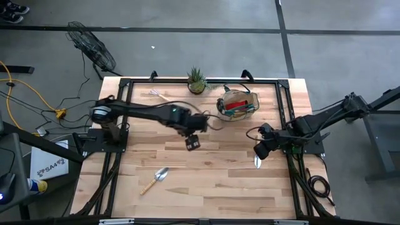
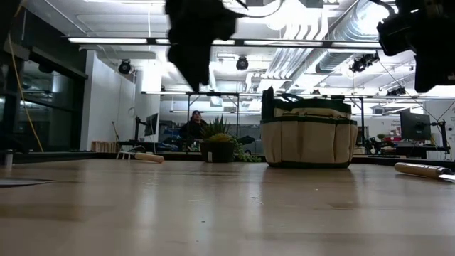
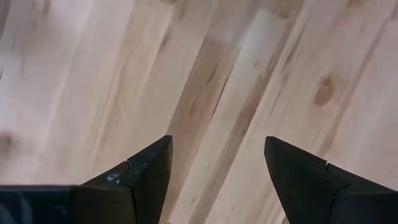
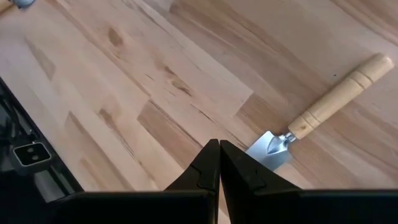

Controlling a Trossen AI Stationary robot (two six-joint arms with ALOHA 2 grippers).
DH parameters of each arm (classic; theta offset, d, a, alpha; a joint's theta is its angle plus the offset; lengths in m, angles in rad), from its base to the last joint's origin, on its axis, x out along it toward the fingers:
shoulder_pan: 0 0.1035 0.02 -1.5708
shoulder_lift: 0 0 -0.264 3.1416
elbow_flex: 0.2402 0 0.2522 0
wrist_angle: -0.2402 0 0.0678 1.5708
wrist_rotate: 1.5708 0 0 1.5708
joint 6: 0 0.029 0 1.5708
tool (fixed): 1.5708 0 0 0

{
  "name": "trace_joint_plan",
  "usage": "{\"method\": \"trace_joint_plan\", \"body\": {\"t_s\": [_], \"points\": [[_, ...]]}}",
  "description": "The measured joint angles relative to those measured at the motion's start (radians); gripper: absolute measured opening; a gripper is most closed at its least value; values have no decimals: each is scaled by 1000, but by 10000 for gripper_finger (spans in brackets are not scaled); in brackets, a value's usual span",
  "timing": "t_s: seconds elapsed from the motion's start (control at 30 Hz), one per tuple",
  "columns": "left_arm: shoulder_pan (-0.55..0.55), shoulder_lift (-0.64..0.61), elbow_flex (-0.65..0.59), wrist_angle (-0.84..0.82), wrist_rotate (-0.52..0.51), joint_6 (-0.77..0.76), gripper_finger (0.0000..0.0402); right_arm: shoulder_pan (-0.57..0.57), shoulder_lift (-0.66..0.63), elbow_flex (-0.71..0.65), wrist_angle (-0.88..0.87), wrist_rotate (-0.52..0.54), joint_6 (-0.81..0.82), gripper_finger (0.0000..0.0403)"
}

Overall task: Pick & Place Garden tools in Gardening bag
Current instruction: Put the light brown hand rake into the light brown gardening bag

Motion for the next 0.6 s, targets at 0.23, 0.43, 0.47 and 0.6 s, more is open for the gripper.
{"method": "trace_joint_plan", "body": {"t_s": [0.23, 0.43, 0.47, 0.6], "points": [[10, -175, -278, 163, -39, -127, 246, 1, 2, 0, 6, 26, 0, 3], [121, -238, -372, 130, -40, -6, 246, 1, 3, 0, 18, 27, 1, 3], [148, -240, -377, 128, -32, 31, 246, 0, 3, 0, 25, 32, 5, 3], [281, -236, -383, 115, 1, 205, 246, 0, 3, 0, 30, 60, 29, 3]]}}
